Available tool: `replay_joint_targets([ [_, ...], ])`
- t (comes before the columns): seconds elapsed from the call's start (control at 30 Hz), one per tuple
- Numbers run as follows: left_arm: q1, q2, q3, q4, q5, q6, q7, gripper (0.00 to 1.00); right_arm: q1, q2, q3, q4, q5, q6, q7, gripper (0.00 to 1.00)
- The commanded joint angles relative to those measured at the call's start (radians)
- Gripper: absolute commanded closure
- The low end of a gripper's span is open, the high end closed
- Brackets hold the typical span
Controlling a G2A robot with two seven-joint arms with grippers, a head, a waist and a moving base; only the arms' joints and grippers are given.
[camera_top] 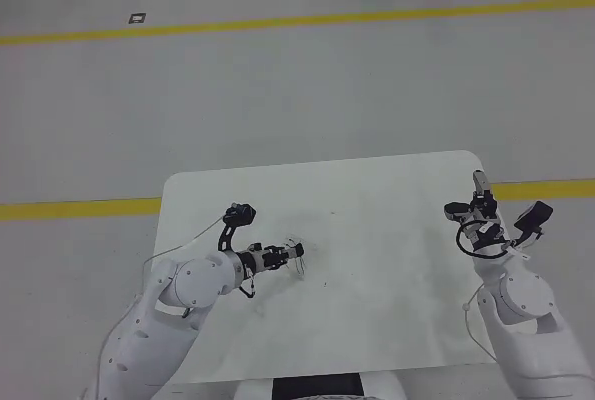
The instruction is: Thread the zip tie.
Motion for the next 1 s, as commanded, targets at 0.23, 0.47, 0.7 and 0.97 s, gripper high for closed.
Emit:
replay_joint_targets([
  [0.23, -0.080, -0.016, 0.052, 0.023, 0.178, 0.000, -0.105, 0.00, 0.000, 0.000, 0.000, 0.000, 0.000, 0.000, 0.000, 0.00],
  [0.47, -0.154, -0.072, 0.096, 0.045, 0.370, 0.000, -0.296, 0.00, 0.000, 0.000, 0.000, 0.000, 0.000, 0.000, 0.000, 0.00],
  [0.7, -0.161, -0.138, 0.086, 0.049, 0.515, 0.000, -0.438, 0.00, 0.000, 0.000, 0.000, 0.000, 0.000, 0.000, 0.000, 0.00],
  [0.97, -0.161, -0.138, 0.086, 0.049, 0.515, 0.000, -0.438, 0.00, 0.000, 0.000, 0.000, 0.000, 0.000, 0.000, 0.000, 0.00],
])
